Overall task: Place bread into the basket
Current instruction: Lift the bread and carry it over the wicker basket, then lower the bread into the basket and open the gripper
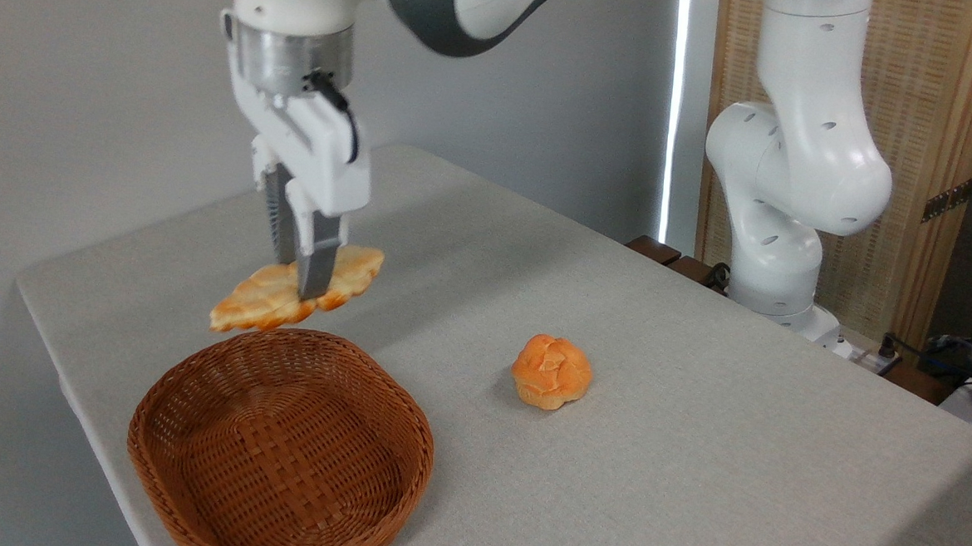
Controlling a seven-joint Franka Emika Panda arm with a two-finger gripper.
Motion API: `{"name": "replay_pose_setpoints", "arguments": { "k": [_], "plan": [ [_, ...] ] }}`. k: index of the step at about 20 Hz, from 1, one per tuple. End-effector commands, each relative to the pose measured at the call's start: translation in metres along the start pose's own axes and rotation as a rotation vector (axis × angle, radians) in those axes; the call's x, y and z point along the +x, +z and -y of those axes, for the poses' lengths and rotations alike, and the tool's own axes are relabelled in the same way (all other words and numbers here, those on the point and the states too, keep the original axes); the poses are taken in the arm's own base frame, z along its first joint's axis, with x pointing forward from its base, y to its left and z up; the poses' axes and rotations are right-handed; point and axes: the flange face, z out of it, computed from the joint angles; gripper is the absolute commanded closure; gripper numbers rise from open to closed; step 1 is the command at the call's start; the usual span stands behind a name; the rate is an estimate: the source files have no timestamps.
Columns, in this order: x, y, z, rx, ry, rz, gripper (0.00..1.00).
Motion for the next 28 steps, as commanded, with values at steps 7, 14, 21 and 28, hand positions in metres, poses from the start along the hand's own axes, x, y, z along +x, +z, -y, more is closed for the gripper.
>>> {"name": "replay_pose_setpoints", "arguments": {
  "k": [7,14,21,28],
  "plan": [
    [0.046,0.064,0.030,0.084,0.002,-0.083,0.51],
    [0.053,0.083,0.027,0.117,0.051,-0.051,0.42],
    [0.049,0.094,0.028,0.132,0.097,-0.008,0.15],
    [0.047,0.096,0.028,0.140,0.109,0.010,0.00]
  ]
}}
